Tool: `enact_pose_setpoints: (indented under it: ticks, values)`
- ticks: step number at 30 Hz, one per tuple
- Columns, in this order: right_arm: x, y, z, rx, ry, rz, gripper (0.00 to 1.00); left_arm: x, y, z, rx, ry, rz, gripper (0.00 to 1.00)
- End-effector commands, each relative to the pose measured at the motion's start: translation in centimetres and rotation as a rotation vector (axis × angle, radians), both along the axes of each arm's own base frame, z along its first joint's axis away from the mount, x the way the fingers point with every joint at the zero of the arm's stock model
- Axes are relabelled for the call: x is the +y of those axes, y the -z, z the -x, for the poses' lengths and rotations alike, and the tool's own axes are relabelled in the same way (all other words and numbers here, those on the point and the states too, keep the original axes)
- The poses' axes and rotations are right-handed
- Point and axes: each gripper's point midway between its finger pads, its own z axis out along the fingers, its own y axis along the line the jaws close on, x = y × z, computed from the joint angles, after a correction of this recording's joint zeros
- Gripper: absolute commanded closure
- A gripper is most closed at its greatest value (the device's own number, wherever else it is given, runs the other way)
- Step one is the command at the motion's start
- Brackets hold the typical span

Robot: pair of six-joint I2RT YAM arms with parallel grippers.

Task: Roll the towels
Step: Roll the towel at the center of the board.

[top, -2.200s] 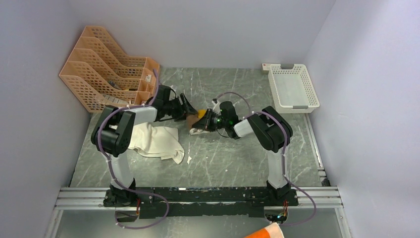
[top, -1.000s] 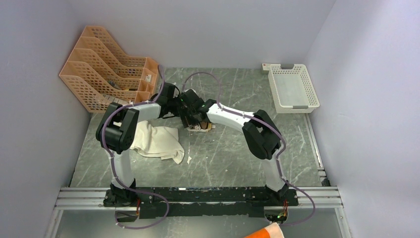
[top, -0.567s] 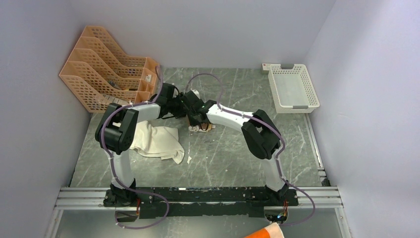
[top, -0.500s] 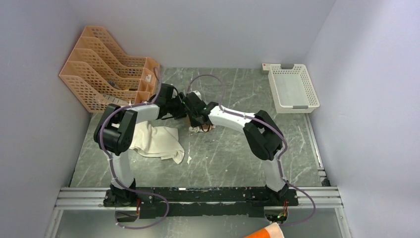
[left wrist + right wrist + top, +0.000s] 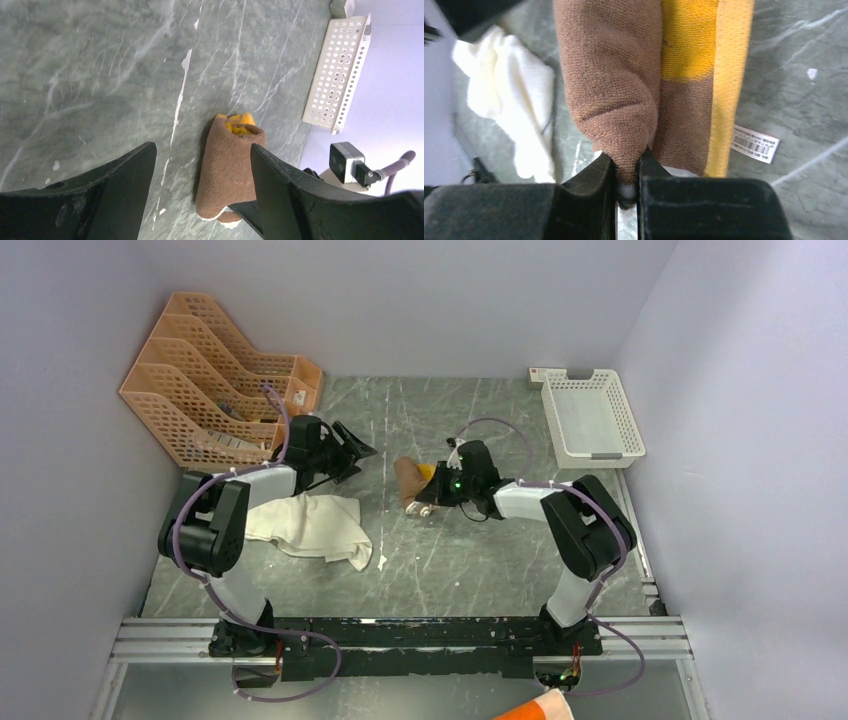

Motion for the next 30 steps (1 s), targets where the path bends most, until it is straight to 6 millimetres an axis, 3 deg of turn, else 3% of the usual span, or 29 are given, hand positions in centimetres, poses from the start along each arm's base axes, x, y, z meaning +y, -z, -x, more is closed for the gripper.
enact_pose_setpoints:
  ticks: [1,12,20,30]
  values:
    - [2.3,-3.0,1.3,0.012,-0.115,-0.287,1.00,-1.2,-0.9,1.1,-0.037,0.005,0.070,0.21]
    - [0.2,-2.9,2.0,0.137,0.031,-0.600,1.00,-6.1,1.2,4.9,-0.026,0.106,0.107,0.22]
    - [0.0,-1.2,1.7,0.168,0.052,-0.534,1.00,-9.0,1.4,4.8,-0.067,0.168,0.144,0.23]
    - [0.2,-0.3,1.9,0.193,0.036,-0.510,1.00,-11.6,4.0,4.8,-0.060,0.207,0.149,0.28]
